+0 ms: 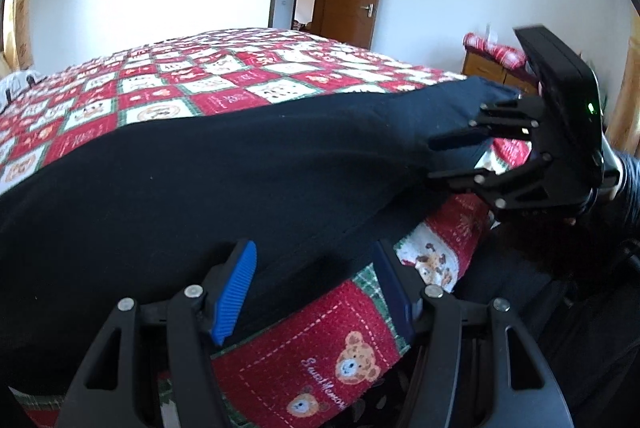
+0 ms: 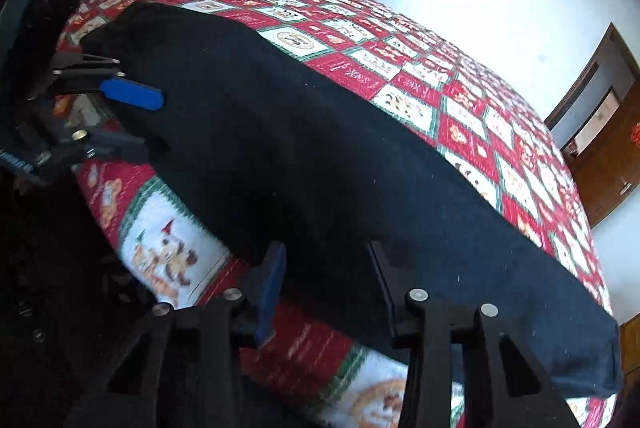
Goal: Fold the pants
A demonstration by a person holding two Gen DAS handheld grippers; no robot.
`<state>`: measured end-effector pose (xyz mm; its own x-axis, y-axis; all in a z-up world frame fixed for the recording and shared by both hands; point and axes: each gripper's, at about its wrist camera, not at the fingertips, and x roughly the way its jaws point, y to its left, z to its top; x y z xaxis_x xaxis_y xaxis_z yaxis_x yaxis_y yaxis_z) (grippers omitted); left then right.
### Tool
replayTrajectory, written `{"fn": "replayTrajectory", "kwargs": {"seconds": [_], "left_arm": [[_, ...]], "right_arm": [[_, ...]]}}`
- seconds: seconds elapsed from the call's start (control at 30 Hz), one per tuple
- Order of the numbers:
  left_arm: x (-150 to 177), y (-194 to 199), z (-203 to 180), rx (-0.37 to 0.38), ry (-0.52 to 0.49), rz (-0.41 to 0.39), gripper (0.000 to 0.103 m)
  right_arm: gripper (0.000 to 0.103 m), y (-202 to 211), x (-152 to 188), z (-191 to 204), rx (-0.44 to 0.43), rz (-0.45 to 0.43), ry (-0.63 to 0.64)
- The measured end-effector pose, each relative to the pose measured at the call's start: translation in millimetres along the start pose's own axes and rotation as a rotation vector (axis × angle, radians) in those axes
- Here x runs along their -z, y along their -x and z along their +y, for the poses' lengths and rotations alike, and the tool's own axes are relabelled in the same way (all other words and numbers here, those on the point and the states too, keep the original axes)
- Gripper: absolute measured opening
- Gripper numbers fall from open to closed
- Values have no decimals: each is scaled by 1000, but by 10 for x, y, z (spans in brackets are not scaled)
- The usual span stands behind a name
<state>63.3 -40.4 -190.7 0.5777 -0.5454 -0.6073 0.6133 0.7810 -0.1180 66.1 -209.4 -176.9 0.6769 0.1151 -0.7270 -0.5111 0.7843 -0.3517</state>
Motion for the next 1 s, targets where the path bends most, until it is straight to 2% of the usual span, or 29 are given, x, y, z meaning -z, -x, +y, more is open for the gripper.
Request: {"fn": "replayTrajectory", "kwargs": {"seconds": [0.07,0.17,0.3,0.5,0.63,0.77,1.0], "left_arm": [[6,-34,-51,-49,-37,20,63],[6,-30,-94,-88,-68,26,63],[18,-29,-144,-115,-102,32,63],[6,-34,-173,-166,-135,30,63],[-17,-44,-255,-164,-168,16,63],[2,-150,-335,-247,-241,47,64],[-52,-147,-347,-283,-255,34,64]], "right_arm": [[41,-54,-16,30,-1,7,4],[20,-85,-11,28,-9,4,-8],[5,-109,-56,-48,-28,-7,-55],[3,-1,-91,-60,-58,-34,-75],[3,72,-101,-162,-89,-59,-142],[3,97,-96,-223,-112,-67,-181],[3,206,-138,-290,-142,-107,-217]]}}
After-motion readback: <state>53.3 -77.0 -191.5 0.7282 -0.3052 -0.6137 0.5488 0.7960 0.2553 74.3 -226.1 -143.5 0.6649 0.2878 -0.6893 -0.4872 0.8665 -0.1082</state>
